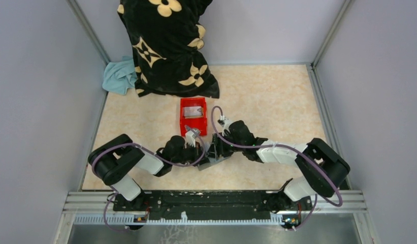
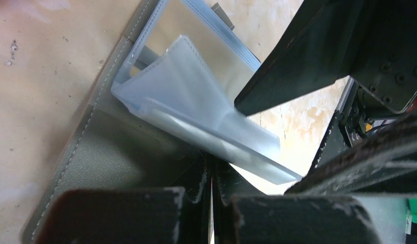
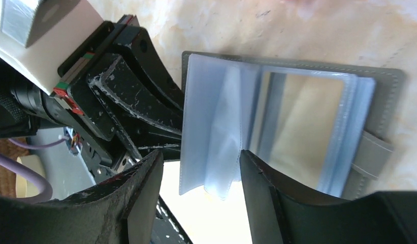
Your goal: Take the credit cards out of the card holder
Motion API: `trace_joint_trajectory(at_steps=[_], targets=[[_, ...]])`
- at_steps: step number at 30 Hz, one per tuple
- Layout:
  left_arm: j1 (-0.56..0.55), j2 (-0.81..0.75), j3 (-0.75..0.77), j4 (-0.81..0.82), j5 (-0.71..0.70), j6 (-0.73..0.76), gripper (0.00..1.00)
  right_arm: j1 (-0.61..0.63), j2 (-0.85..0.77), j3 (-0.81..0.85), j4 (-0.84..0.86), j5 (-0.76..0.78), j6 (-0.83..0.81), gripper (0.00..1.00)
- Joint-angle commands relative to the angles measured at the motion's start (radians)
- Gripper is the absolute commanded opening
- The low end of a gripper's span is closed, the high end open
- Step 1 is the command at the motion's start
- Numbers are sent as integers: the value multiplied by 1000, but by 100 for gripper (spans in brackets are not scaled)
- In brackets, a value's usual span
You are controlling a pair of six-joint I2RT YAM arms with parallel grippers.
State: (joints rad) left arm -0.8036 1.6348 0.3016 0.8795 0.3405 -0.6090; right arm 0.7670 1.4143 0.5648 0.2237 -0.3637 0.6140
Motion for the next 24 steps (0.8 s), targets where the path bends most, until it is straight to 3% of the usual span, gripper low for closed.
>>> trace_joint_trajectory(at_steps=[1,10,16,24], targets=[[-8,10,-30,16,-1,0,0,56,42,51,67,-2,6,57],[-26,-160,-89,-67,-38,0,0,99,76,40,71,39,8,49],[-32,-400,-114,-299,-103,30,0,100,82,66,43,50,-11,37],[-32,-607,-133,-509,-187,60,0,132,106,132,24,44,-24,37]])
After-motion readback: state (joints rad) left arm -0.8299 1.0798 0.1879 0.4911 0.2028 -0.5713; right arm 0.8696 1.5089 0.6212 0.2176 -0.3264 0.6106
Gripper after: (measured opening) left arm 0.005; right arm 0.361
